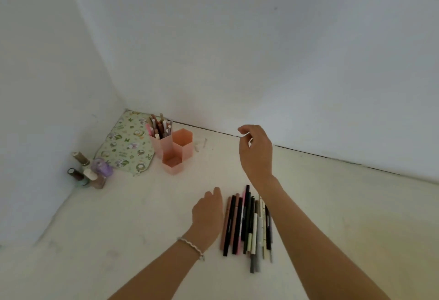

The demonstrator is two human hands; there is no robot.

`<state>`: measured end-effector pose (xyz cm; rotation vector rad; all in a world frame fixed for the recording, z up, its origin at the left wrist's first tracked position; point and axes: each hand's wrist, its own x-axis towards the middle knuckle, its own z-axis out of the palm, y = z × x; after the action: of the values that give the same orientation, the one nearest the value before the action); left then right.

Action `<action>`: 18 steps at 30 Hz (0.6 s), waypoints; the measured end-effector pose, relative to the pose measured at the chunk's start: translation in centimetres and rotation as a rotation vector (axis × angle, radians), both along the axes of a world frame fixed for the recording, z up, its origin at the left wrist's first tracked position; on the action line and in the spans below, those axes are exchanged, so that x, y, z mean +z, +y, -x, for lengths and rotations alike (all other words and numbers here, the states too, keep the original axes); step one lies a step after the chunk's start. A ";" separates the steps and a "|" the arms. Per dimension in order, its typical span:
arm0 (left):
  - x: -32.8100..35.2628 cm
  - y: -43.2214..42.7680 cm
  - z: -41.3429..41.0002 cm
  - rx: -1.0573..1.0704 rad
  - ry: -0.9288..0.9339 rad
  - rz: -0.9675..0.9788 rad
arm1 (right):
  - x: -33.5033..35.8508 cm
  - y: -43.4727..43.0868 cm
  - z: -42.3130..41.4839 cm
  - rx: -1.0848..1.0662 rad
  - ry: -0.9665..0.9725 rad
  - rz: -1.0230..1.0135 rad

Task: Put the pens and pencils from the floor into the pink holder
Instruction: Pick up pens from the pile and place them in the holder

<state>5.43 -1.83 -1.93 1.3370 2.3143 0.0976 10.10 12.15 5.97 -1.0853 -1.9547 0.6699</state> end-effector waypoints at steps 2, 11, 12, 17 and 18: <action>0.1 0.0 0.3 0.020 -0.077 -0.057 | -0.1 -0.1 -1.5 -0.024 -0.001 0.035; 5.8 2.4 4.1 0.352 -0.432 -0.814 | -3.2 1.0 -4.9 -0.086 -0.756 0.386; 6.1 2.4 4.2 0.346 -0.441 -0.833 | -3.8 0.7 -4.9 -0.072 -0.837 0.402; 5.9 1.7 3.7 0.326 -0.457 -0.842 | -6.5 -0.6 -4.3 -0.017 -0.995 0.402; 5.8 1.5 3.6 0.326 -0.461 -0.833 | -6.7 -0.7 -4.2 -0.017 -0.998 0.410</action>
<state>1.81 -0.31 3.86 1.0655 2.1034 1.4364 14.29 11.49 -0.70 -1.9464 -2.6808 0.5757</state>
